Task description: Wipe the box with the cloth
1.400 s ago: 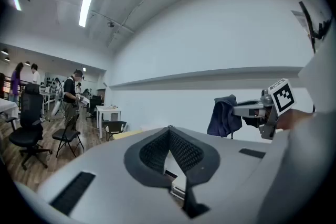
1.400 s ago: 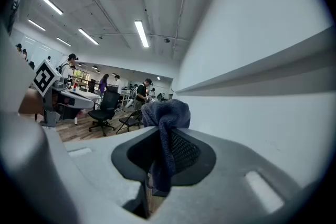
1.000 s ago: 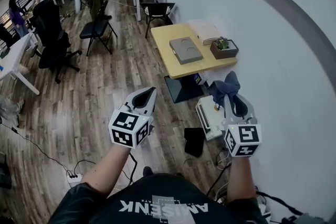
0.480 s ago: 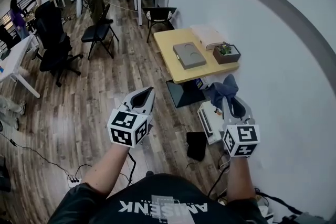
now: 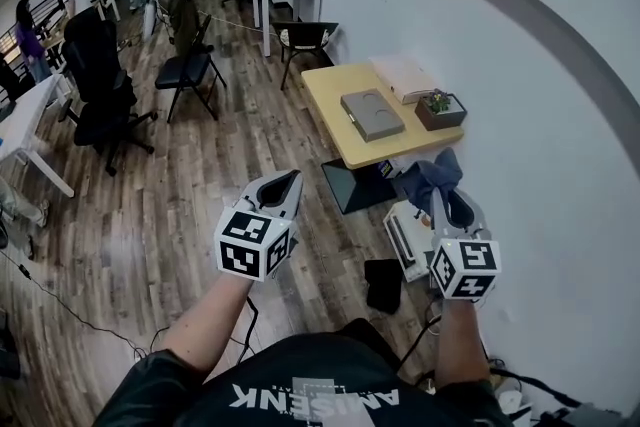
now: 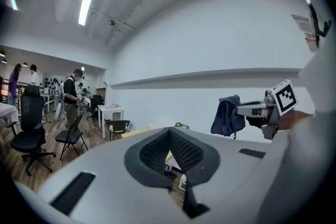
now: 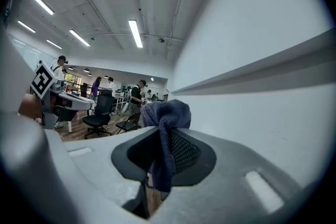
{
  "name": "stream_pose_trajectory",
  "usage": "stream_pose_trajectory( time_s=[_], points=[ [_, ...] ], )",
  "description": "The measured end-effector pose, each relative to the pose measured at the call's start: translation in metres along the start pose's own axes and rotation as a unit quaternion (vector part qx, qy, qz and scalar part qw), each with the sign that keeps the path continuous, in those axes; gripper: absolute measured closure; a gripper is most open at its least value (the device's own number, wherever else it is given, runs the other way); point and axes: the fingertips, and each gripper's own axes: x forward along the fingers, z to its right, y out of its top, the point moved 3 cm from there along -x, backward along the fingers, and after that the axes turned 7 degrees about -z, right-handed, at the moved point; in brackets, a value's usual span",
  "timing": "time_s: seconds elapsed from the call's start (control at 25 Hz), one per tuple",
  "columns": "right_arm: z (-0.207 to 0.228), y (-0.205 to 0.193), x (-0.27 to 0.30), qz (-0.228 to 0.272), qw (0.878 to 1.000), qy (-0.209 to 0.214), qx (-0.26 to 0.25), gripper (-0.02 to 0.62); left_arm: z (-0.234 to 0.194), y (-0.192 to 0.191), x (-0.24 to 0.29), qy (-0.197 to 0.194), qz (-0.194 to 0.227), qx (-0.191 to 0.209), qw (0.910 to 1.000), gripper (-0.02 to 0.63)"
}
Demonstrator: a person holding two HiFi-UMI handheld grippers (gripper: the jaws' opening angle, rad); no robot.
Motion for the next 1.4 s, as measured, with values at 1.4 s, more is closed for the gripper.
stream_pose_trajectory(
  time_s=[1.4],
  points=[
    [0.124, 0.041, 0.274, 0.001, 0.998, 0.050, 0.030, 0.535, -0.095, 0.070, 0.222, 0.057, -0.012, -0.006, 0.9983, 0.604]
  ],
)
